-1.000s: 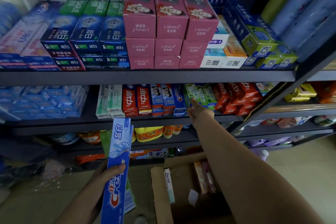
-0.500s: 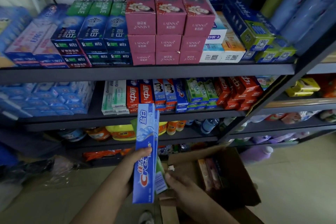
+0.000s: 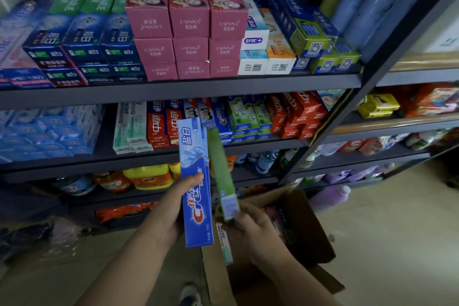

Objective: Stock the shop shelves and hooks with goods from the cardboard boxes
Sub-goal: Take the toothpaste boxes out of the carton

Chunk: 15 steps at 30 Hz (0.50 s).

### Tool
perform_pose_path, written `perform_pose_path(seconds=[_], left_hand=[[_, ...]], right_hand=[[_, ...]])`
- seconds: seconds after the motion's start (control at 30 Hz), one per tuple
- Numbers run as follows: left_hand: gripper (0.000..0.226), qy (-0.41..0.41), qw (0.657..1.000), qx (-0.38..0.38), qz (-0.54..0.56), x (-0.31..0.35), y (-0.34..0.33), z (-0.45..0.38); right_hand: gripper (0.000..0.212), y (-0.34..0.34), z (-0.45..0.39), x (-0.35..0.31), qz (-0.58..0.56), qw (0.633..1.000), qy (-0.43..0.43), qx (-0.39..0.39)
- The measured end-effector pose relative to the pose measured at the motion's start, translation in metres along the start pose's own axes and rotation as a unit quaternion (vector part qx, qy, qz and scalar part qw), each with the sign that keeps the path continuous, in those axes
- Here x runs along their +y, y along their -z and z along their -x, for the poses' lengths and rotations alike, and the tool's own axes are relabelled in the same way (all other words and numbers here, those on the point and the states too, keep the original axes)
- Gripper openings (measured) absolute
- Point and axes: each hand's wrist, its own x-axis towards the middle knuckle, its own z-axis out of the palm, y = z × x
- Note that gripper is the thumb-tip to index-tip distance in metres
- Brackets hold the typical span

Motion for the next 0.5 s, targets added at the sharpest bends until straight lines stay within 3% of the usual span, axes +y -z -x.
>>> perform_pose_path(seconds=[0.1,0.3,0.5], left_hand=[[0.062,-0.014,0.999,0.000,0.037,-0.001,0.009,-0.001],[0.070,-0.030,0.998,0.018,0.050,-0.005,0.025,0.002],[0.043,-0.039,0.997,0.036,0.058,-0.008,0.043,0.000]], right_hand=[[0.030,0.017,-0.010,-0.021,0.008,0.998,0.045,0.038],[0.022,0.029,-0.058,-0.081,0.110,0.976,0.165,0.085],[0.020,0.032,-0.101,-0.105,0.107,0.975,0.159,0.114]])
